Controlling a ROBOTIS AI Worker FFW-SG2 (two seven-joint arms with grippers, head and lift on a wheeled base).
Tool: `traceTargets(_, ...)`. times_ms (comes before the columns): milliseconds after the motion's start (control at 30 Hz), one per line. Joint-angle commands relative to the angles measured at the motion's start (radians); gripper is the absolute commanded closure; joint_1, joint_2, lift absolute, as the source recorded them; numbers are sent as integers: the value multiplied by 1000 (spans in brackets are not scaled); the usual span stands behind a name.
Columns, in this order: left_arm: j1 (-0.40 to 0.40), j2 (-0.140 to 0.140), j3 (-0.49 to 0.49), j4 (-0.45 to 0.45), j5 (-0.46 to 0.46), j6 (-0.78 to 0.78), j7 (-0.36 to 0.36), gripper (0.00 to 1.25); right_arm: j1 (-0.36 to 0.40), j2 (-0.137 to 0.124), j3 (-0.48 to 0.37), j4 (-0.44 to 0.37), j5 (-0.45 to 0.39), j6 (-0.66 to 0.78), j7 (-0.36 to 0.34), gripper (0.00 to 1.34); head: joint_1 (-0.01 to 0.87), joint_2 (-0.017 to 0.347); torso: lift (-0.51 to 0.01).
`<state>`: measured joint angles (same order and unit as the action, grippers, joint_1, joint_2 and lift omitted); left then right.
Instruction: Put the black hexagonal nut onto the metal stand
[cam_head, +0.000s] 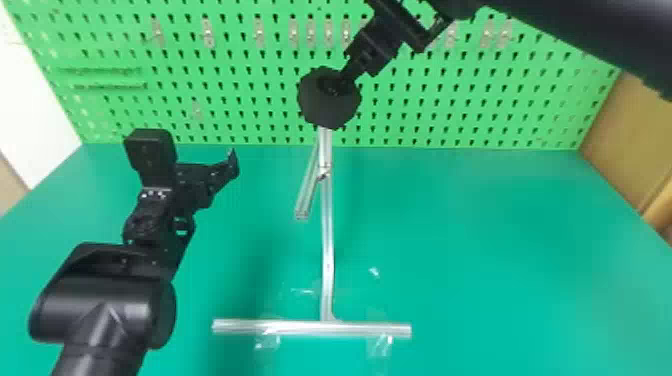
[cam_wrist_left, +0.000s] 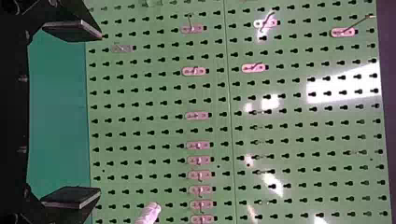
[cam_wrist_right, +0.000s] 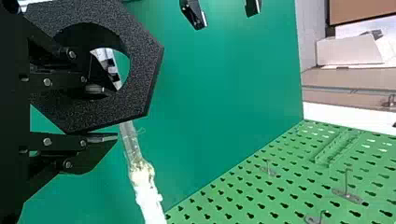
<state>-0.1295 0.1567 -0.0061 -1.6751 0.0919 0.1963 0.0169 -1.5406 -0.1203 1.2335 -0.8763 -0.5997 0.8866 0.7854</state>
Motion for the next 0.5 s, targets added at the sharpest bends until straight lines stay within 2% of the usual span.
traceTargets(0, -1, 0, 0, 0, 0, 0, 0, 114, 4, -1, 4, 8, -14, -11, 0, 1131, 693, 81, -1)
traceTargets(467, -1, 1, 0, 0, 0, 0, 0, 114, 7, -2, 15, 14, -31, -20, -2, 1118, 693, 81, -1)
